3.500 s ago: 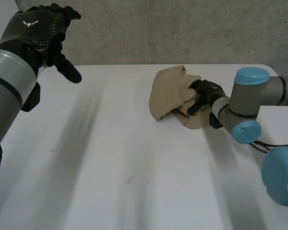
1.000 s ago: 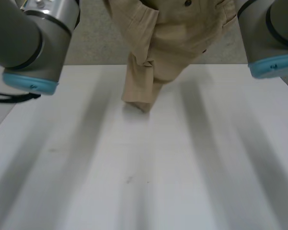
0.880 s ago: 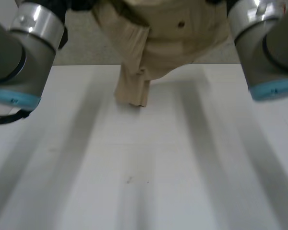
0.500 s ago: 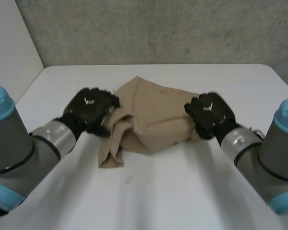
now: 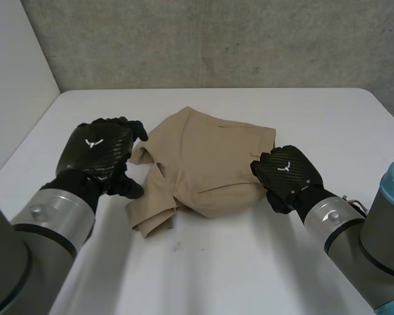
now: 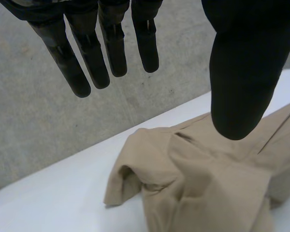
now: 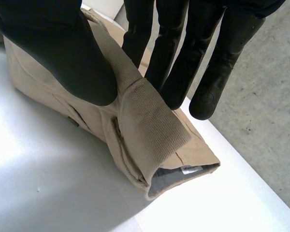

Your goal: Fold the shorts.

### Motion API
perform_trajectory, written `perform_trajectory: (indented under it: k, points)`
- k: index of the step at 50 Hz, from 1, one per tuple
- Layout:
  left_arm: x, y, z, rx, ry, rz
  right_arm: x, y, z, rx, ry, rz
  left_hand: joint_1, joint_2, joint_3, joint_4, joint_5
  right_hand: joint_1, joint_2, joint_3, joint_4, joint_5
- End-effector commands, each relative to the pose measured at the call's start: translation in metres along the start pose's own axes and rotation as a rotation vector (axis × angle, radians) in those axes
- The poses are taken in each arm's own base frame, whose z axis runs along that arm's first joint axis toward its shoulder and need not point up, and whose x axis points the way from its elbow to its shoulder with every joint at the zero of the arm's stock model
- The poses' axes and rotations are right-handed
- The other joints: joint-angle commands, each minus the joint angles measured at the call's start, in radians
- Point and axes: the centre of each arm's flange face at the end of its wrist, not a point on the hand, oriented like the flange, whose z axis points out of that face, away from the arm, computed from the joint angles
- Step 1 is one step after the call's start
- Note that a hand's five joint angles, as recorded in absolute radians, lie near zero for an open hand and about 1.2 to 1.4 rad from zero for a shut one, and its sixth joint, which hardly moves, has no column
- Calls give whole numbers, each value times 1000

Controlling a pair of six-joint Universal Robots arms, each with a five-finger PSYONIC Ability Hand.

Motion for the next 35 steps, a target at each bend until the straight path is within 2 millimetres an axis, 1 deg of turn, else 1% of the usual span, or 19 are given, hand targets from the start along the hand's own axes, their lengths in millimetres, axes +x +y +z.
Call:
perform_trajectory:
  k: [1, 3, 4, 7, 8, 11, 12, 14, 15, 19, 23, 26, 31, 33, 35]
  points:
    - [27, 23, 9, -73, 37, -78, -2, 2, -1, -7, -4, 2, 19, 24, 18, 34, 40, 415, 223, 210, 202, 227]
    - [33, 28, 13, -87, 42, -92, -3, 3, -2, -9, -7, 2, 19, 24, 18, 34, 40, 415, 223, 210, 202, 227]
    - [37, 35, 18, -107, 32, -105, -3, 3, -2, -10, -8, 3, 19, 24, 18, 34, 40, 415, 223, 210, 202, 227]
    - [39, 45, 30, -126, -4, -121, -5, 4, -3, -14, -13, 3, 19, 24, 18, 34, 40, 415, 223, 210, 202, 227]
    - [42, 49, 37, -133, -22, -128, -5, 4, -3, -15, -14, 4, 22, 27, 21, 37, 43, 415, 223, 210, 202, 227]
    - [44, 55, 48, -134, -60, -148, -7, 5, -3, -15, -18, 3, 25, 30, 24, 40, 46, 415, 223, 210, 202, 227]
    - [45, 59, 55, -139, -78, -160, -7, 5, -3, -14, -17, 3, 25, 30, 24, 40, 46, 415, 223, 210, 202, 227]
    - [47, 63, 60, -142, -95, -174, -7, 6, -4, -15, -18, 3, 25, 30, 24, 40, 46, 415, 223, 210, 202, 227]
    - [47, 68, 66, -146, -114, -183, -8, 6, -4, -15, -19, 2, 22, 27, 21, 37, 43, 415, 223, 210, 202, 227]
    - [44, 79, 75, -150, -192, -199, -9, 7, -4, -18, -21, -3, 22, 27, 21, 37, 43, 415, 223, 210, 202, 227]
    - [35, 81, 75, -130, -298, -197, -8, 7, -4, -19, -20, -5, 19, 24, 18, 34, 40, 415, 223, 210, 202, 227]
    - [29, 79, 72, -106, -368, -197, -8, 8, -4, -20, -18, -6, 16, 21, 15, 31, 37, 415, 223, 210, 202, 227]
    - [26, 80, 67, -116, -386, -176, -7, 7, -4, -19, -16, -7, 16, 21, 15, 31, 37, 415, 223, 210, 202, 227]
    - [24, 77, 65, -114, -388, -175, -7, 8, -4, -20, -17, -7, 16, 21, 15, 31, 37, 415, 223, 210, 202, 227]
    - [19, 76, 63, -117, -400, -172, -7, 8, -3, -20, -15, -7, 30, 35, 30, 46, 51, 415, 223, 210, 202, 227]
